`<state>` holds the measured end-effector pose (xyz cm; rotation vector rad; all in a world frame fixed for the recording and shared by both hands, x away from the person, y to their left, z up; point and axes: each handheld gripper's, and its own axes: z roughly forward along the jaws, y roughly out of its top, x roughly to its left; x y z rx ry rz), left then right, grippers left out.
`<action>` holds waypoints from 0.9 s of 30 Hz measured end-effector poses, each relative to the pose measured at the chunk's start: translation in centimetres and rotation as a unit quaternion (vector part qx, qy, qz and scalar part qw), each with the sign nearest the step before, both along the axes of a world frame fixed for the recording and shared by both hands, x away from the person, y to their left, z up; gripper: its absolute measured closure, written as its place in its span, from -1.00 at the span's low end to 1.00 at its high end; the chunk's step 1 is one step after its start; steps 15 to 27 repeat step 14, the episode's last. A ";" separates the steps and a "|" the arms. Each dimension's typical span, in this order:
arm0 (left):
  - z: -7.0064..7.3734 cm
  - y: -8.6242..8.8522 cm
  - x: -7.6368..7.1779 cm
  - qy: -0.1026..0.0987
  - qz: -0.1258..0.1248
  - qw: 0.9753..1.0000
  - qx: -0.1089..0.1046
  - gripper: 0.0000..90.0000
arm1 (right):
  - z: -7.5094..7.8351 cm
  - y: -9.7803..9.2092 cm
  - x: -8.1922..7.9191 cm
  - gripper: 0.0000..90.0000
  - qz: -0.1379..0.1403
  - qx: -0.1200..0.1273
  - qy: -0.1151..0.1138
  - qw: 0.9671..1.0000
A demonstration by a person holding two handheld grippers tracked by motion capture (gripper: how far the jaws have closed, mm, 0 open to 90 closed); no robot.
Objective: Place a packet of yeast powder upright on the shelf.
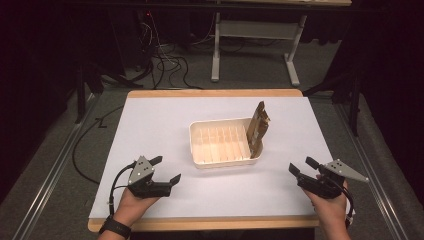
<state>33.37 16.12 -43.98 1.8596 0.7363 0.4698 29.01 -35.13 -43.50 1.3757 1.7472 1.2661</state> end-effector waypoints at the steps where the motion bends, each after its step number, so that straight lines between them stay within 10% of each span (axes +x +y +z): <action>1: 0.0 -0.2 0.0 0.000 0.000 1.000 0.001 -0.75 | -0.2 -0.3 0.2 -0.42 -0.003 -0.003 0.001 1.000; 27: -0.5 -1.1 0.1 0.025 0.001 0.999 0.022 -0.66 | -0.9 -0.3 1.1 -0.37 -0.013 -0.020 0.022 0.999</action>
